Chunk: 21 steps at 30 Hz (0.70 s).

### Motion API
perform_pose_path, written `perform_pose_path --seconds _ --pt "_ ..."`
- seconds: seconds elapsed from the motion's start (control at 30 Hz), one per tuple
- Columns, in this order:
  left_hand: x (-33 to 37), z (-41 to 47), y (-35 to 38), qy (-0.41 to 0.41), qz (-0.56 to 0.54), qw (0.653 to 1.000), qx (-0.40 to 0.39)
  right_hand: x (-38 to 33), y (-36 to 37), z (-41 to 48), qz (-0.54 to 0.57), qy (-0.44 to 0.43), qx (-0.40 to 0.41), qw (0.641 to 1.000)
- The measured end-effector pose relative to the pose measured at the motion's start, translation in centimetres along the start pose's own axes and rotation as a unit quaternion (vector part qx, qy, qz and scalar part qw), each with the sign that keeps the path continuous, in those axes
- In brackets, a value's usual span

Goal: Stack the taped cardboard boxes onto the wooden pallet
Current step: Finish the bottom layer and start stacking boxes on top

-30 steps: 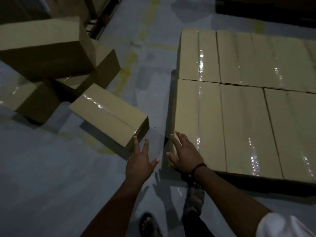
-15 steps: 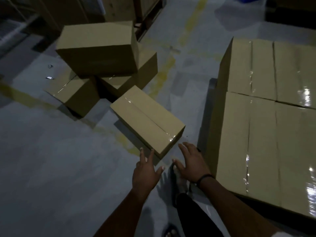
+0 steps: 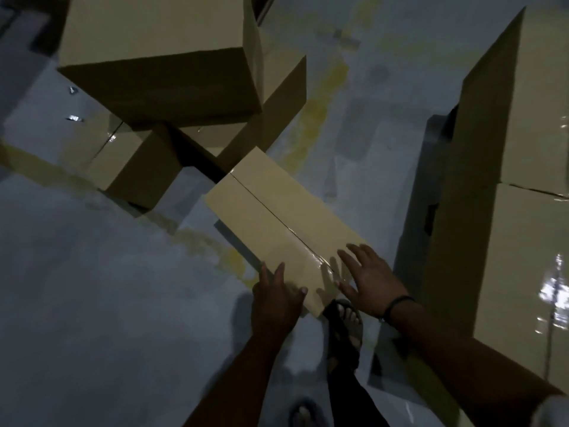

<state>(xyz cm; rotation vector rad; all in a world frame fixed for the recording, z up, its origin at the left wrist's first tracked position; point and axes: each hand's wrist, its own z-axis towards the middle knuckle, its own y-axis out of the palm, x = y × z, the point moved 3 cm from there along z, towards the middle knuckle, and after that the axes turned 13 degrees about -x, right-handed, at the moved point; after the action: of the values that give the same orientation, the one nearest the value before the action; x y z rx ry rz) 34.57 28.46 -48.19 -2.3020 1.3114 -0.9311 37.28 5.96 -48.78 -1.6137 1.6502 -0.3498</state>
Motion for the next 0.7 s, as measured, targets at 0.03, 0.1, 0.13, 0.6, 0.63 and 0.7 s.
perform_pose_path --seconds 0.03,0.1,0.13,0.6,0.63,0.7 --pt "-0.5 1.2 -0.7 -0.002 -0.012 1.000 0.012 -0.1 -0.7 1.6 -0.018 -0.005 -0.004 1.000" --pt "-1.9 3.0 -2.0 -0.022 -0.046 0.998 0.036 -0.6 -1.9 4.8 -0.045 -0.007 -0.020 0.999" --pt "-2.5 4.0 -2.6 -0.030 -0.066 0.996 0.045 -0.8 -2.6 6.3 -0.054 -0.005 -0.026 0.998" --pt "-8.6 18.4 -4.2 0.032 -0.126 0.992 -0.006 -2.6 -3.5 25.1 -0.074 0.024 -0.070 0.994" --pt "-8.7 18.8 -4.0 0.040 -0.124 0.991 -0.005 -2.5 -3.0 25.7 -0.072 0.024 -0.070 0.995" --pt "-8.6 19.2 -3.6 0.048 -0.117 0.992 0.011 -2.3 -2.2 26.4 -0.061 0.022 -0.062 0.996"
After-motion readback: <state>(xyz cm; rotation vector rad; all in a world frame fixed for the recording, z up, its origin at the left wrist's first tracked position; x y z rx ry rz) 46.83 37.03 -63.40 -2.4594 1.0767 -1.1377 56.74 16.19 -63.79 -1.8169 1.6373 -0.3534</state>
